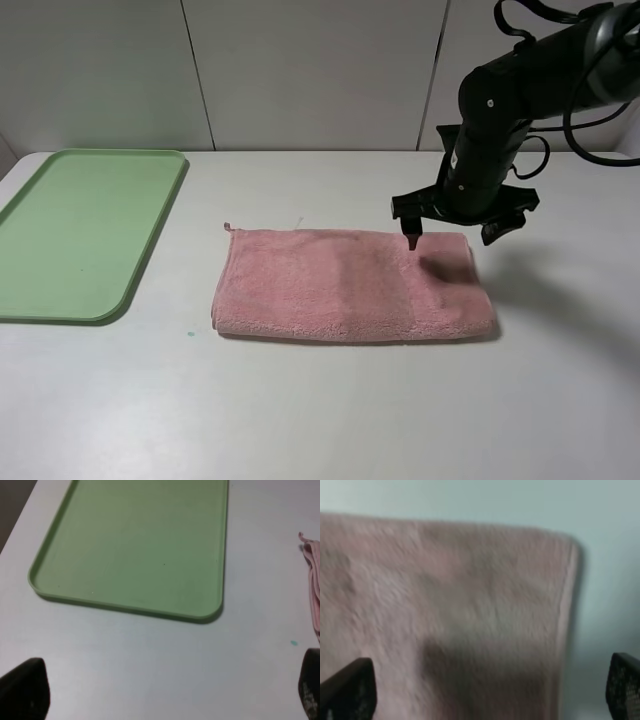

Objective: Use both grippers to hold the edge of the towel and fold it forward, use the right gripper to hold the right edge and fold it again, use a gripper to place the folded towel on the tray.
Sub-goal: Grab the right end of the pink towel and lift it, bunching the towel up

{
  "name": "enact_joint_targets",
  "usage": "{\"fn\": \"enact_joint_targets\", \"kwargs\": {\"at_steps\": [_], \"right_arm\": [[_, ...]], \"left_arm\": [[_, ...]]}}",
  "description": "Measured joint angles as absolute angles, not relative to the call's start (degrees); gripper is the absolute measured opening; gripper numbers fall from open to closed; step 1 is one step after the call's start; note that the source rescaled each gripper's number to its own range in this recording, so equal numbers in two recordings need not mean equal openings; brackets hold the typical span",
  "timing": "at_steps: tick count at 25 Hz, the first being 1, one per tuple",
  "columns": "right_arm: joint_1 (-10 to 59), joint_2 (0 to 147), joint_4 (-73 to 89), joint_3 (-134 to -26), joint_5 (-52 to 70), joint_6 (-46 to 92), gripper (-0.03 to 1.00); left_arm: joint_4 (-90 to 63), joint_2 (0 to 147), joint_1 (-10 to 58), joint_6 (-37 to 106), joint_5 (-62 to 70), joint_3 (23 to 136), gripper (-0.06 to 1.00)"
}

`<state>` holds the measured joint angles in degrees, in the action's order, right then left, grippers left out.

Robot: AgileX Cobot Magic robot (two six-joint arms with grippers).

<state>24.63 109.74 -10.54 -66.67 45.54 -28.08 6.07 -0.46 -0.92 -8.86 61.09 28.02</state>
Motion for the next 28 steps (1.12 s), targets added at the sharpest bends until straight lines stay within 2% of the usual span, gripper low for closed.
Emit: {"fn": "enact_joint_targets", "kwargs": {"at_steps": [7,19,28], "right_arm": [[23.9,109.7,-7.8,-62.6,45.7,-22.5,1.0],[15.2,109.7,-1.6,-60.2,43.1,-9.9,1.0],[14.3,112.5,2.9,-58.2,38.4,-3.3,1.0]], "left_arm": [[6.1,-0.5,-0.9,-8.9,61.1,28.0,1.0],[6.1,-0.5,-0.9,-8.9,61.1,28.0,1.0],[6.1,-0.5,-0.9,-8.9,61.1,28.0,1.0]]}}
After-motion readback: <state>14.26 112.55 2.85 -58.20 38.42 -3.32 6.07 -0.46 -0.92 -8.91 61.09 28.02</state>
